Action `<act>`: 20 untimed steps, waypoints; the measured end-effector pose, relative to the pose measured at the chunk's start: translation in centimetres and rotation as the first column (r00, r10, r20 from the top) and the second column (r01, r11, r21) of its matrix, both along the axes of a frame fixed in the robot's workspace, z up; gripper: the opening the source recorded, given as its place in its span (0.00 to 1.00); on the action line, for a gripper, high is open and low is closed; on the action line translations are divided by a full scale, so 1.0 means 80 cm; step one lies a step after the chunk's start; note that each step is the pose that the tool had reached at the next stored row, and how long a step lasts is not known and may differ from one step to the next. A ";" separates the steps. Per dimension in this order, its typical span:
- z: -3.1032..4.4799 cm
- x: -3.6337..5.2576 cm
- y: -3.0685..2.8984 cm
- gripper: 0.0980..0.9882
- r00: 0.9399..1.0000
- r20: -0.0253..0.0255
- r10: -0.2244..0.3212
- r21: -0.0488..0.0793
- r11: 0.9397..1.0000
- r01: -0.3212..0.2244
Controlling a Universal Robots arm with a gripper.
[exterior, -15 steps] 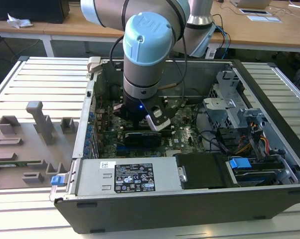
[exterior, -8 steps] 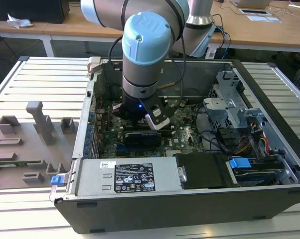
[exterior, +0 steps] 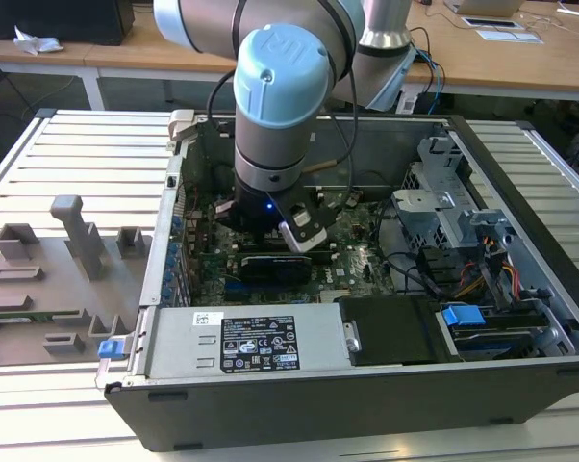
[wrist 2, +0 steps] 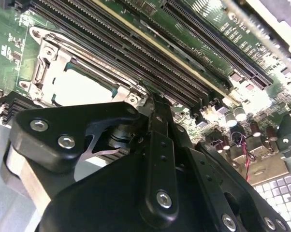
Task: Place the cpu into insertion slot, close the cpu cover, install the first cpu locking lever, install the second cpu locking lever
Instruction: 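Install the second cpu locking lever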
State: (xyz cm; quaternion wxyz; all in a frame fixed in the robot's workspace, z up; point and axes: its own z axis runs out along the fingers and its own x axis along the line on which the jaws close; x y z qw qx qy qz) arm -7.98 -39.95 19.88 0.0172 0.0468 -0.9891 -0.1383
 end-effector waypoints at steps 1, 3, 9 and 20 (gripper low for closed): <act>0.0002 0.000 0.0004 0.01 1.000 0.000 0.003 0.000 1.000 -0.003; 0.0002 0.000 0.0013 0.01 1.000 0.000 0.006 0.003 1.000 -0.006; -0.0044 0.001 0.0038 0.01 1.000 -0.001 0.009 0.015 1.000 -0.009; 0.0164 0.007 0.0276 0.01 1.000 -0.002 0.009 -0.109 0.994 -0.010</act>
